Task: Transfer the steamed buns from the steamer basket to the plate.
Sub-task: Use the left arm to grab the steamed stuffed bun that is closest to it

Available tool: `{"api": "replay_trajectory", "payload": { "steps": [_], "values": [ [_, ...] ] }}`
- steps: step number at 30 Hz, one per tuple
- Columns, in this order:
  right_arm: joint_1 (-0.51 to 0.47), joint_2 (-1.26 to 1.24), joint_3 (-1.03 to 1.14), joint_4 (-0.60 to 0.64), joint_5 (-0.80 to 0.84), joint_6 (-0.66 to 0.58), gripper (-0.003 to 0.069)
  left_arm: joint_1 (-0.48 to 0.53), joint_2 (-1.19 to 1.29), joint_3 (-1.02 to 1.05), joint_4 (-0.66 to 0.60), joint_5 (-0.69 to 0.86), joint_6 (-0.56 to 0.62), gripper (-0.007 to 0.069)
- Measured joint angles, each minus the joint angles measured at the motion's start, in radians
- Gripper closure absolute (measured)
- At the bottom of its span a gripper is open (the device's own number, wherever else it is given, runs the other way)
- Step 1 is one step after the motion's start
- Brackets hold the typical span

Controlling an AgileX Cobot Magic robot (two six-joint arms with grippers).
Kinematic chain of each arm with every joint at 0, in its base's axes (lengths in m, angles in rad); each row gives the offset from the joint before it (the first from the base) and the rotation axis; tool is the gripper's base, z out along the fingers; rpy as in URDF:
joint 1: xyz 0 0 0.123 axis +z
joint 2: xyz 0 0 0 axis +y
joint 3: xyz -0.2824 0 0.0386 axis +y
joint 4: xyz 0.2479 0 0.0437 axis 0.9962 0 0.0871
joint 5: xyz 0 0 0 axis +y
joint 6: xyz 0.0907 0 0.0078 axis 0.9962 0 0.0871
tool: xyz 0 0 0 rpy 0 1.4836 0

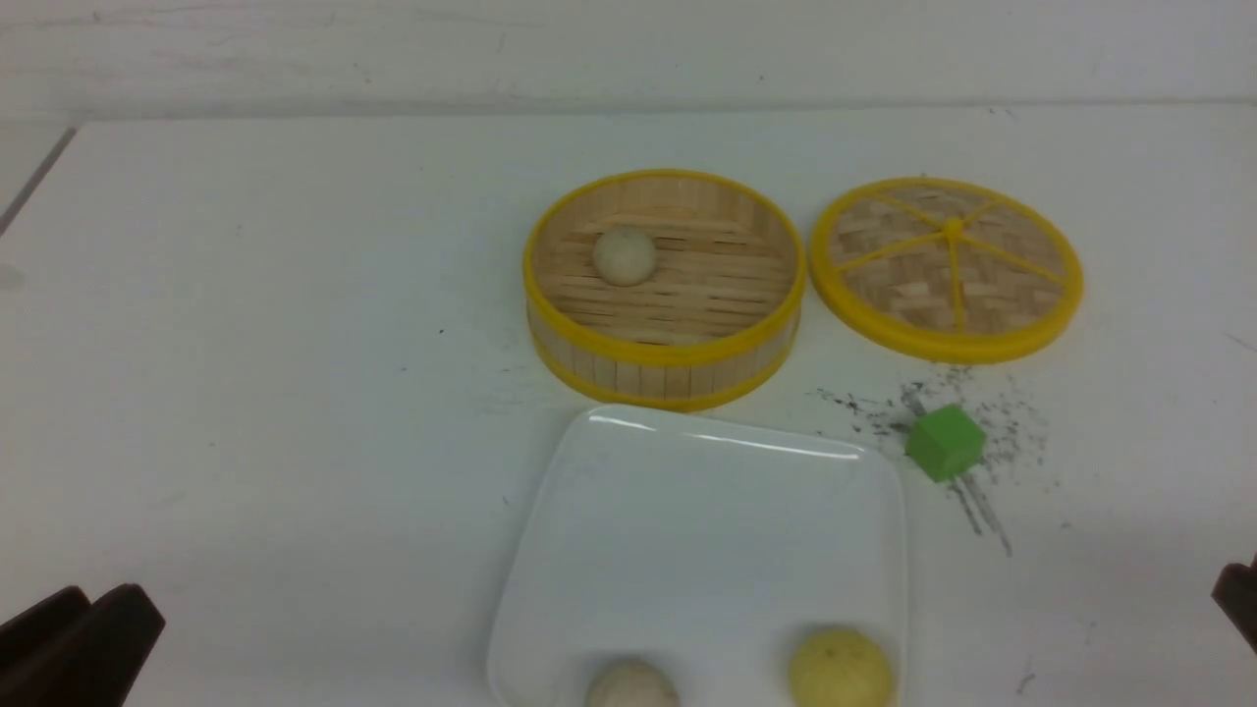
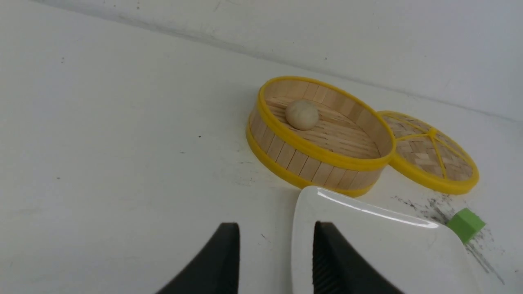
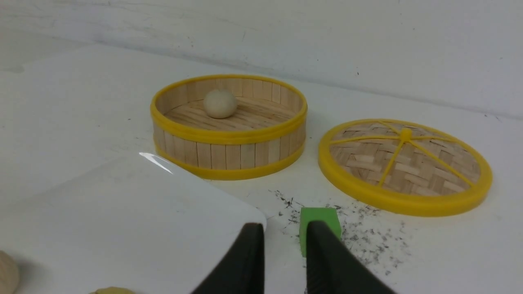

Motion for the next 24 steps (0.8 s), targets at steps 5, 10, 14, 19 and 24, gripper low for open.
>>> {"api": "replay_trajectory", "payload": {
  "steps": [5, 10, 14, 19, 24],
  "values": [
    [0.0, 0.0, 0.0, 0.0, 0.0, 0.0, 0.0473, 0.0, 0.169, -0.088, -0.031, -0.038, 0.025, 0.0342],
    [0.0, 0.0, 0.0, 0.0, 0.0, 0.0, 0.0468, 0.0, 0.493, -0.33, -0.049, 0.026, 0.174, 0.0342],
    [0.0, 0.0, 0.0, 0.0, 0.0, 0.0, 0.0463, 0.0, 0.872, -0.621, -0.107, 0.093, 0.277, 0.0342],
    [0.0, 0.0, 0.0, 0.0, 0.0, 0.0, 0.0456, 0.0, 1.362, -1.032, -0.155, 0.364, 0.33, 0.0342],
    [0.0, -0.001, 0.0, 0.0, 0.0, 0.0, 0.0452, -0.023, 1.894, -1.561, -0.256, 0.645, 0.273, 0.0342]
  ]
}}
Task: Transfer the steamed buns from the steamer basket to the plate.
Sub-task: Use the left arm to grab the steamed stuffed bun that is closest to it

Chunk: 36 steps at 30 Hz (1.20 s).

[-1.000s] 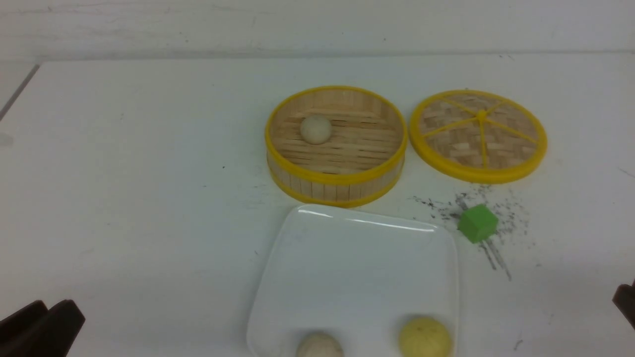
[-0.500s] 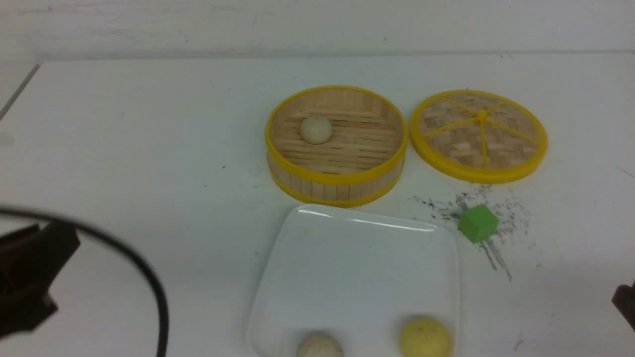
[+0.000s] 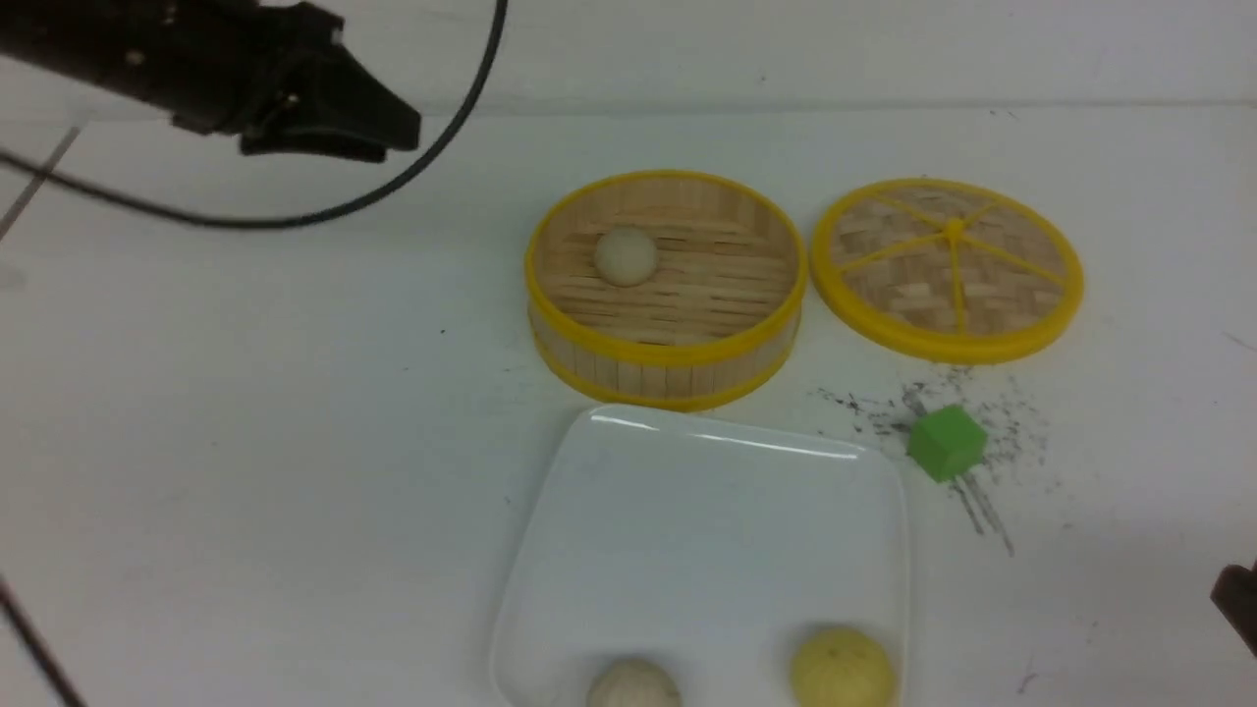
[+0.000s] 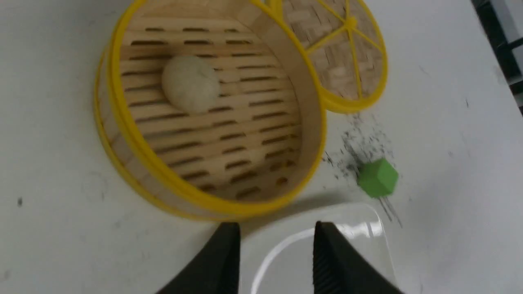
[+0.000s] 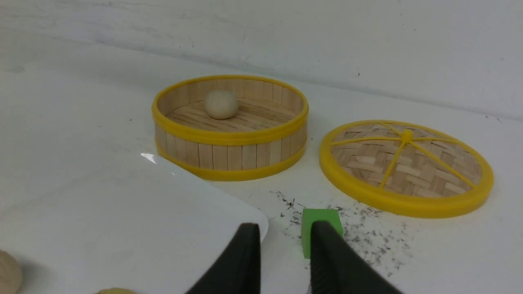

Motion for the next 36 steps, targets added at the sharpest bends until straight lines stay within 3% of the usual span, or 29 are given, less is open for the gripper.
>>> {"api": "replay_trajectory", "payload": {
  "steps": [5, 6, 8, 10, 12, 21, 25, 36],
  "values": [
    [0.0, -0.001, 0.0, 0.0, 0.0, 0.0, 0.0452, -0.07, 0.297, -0.353, -0.083, 0.014, -0.035, 0.0386],
    [0.0, -0.001, 0.0, 0.0, 0.0, 0.0, 0.0449, -0.119, 0.392, -0.561, -0.069, 0.019, -0.058, 0.042],
    [0.0, -0.001, 0.0, 0.0, 0.0, 0.0, 0.0448, -0.143, 0.44, -0.668, -0.033, 0.027, -0.096, 0.0442],
    [0.0, -0.001, 0.0, 0.0, 0.0, 0.0, 0.0446, -0.189, 0.524, -0.946, 0.1, 0.052, -0.221, 0.0475],
    [0.0, -0.001, 0.0, 0.0, 0.0, 0.0, 0.0443, -0.197, 0.548, -1.058, 0.181, 0.051, -0.311, 0.0485],
    [0.0, -0.001, 0.0, 0.0, 0.0, 0.0, 0.044, -0.166, 0.559, -1.095, 0.331, 0.052, -0.353, 0.0482],
    [0.0, -0.001, 0.0, 0.0, 0.0, 0.0, 0.044, -0.167, 0.559, -1.095, 0.404, 0.052, -0.424, 0.048],
    [0.0, -0.001, 0.0, 0.0, 0.0, 0.0, 0.043, -0.167, 0.559, -1.095, 0.43, 0.052, -0.506, 0.0478]
  ]
}}
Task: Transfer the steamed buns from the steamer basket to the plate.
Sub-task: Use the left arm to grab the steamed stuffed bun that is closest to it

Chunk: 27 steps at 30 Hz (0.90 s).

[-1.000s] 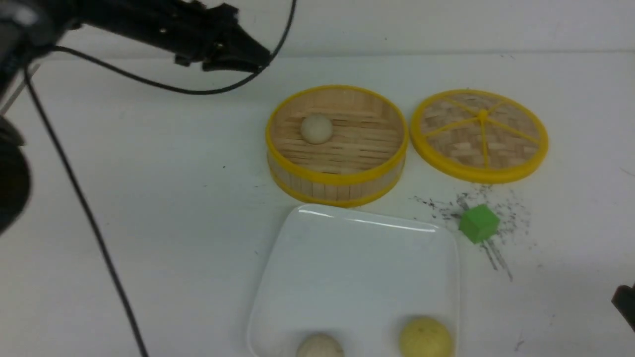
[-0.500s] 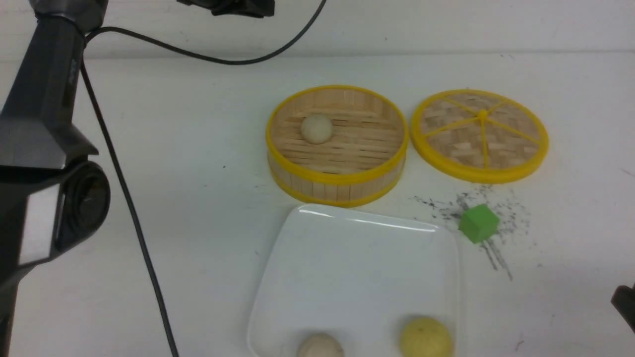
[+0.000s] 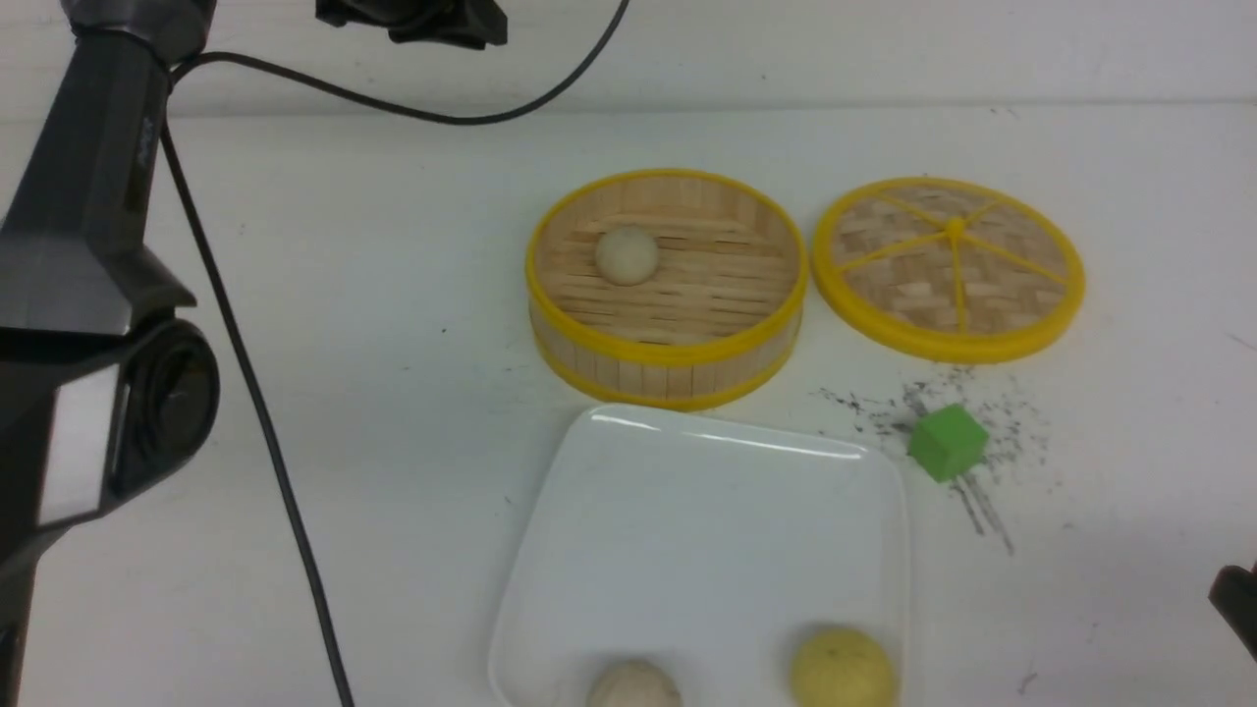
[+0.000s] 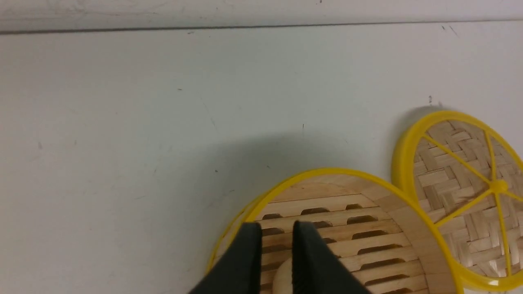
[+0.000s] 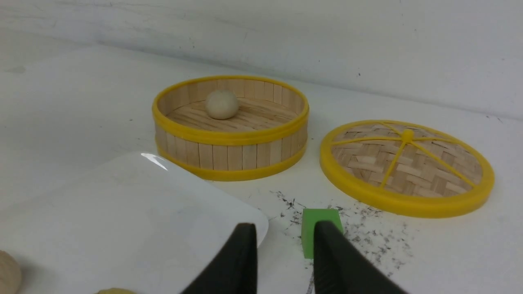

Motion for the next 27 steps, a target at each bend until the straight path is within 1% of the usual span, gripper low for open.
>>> {"api": "replay_trajectory", "payload": {
  "steps": [6, 13, 15, 19, 22, 27],
  "values": [
    [0.0, 0.0, 0.0, 0.0, 0.0, 0.0, 0.0423, 0.0, -0.026, 0.0, -0.044, 0.0, -0.003, 0.0478],
    [0.0, 0.0, 0.0, 0.0, 0.0, 0.0, 0.0421, -0.001, -0.064, -0.005, -0.134, 0.0, -0.003, 0.0472],
    [0.0, 0.0, 0.0, 0.0, 0.0, 0.0, 0.0421, -0.001, -0.064, -0.005, -0.142, 0.0, -0.012, 0.0468],
    [0.0, 0.0, 0.0, 0.0, 0.0, 0.0, 0.042, -0.001, -0.064, -0.005, -0.129, 0.0, -0.074, 0.0465],
    [0.0, 0.0, 0.0, 0.0, 0.0, 0.0, 0.042, -0.001, -0.064, -0.005, -0.061, 0.0, -0.157, 0.0465],
    [0.0, 0.0, 0.0, 0.0, 0.0, 0.0, 0.042, -0.001, -0.064, -0.005, -0.005, 0.0, -0.168, 0.0463]
  ]
}}
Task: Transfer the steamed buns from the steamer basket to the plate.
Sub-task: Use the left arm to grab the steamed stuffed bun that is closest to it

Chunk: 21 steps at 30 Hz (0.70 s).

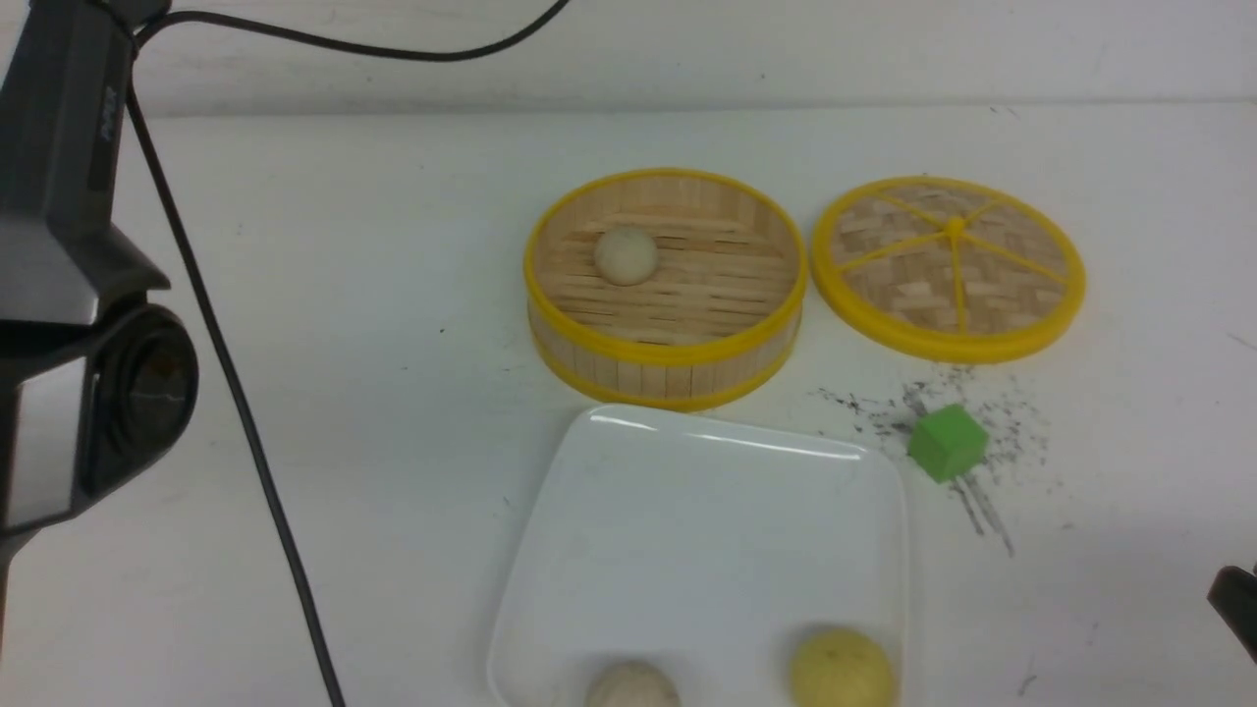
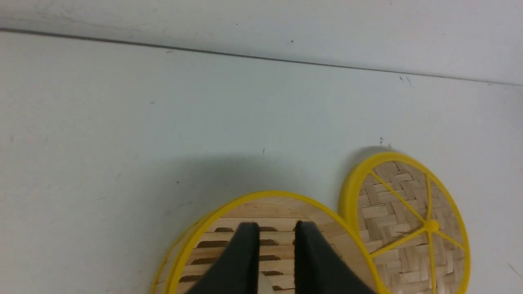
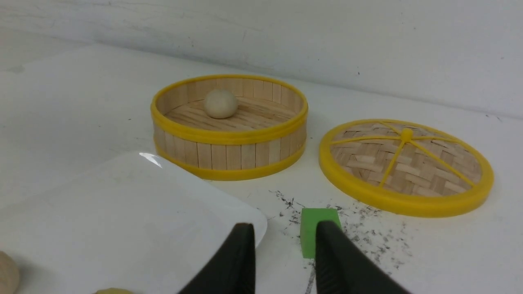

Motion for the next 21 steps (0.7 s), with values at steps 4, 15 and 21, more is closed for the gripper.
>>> {"api": "replay_trajectory", "payload": {
  "steps": [4, 15, 21],
  "values": [
    [0.0, 0.0, 0.0, 0.0, 0.0, 0.0, 0.042, 0.001, 0.0, 0.0, 0.023, 0.0, 0.0, 0.0463],
    [0.0, 0.0, 0.0, 0.0, 0.0, 0.0, 0.042, 0.001, -0.001, 0.0, 0.105, 0.0, 0.038, 0.0452],
    [0.0, 0.0, 0.0, 0.0, 0.0, 0.0, 0.042, 0.0, -0.084, 0.002, 0.23, 0.0, 0.042, 0.0447]
  ]
}}
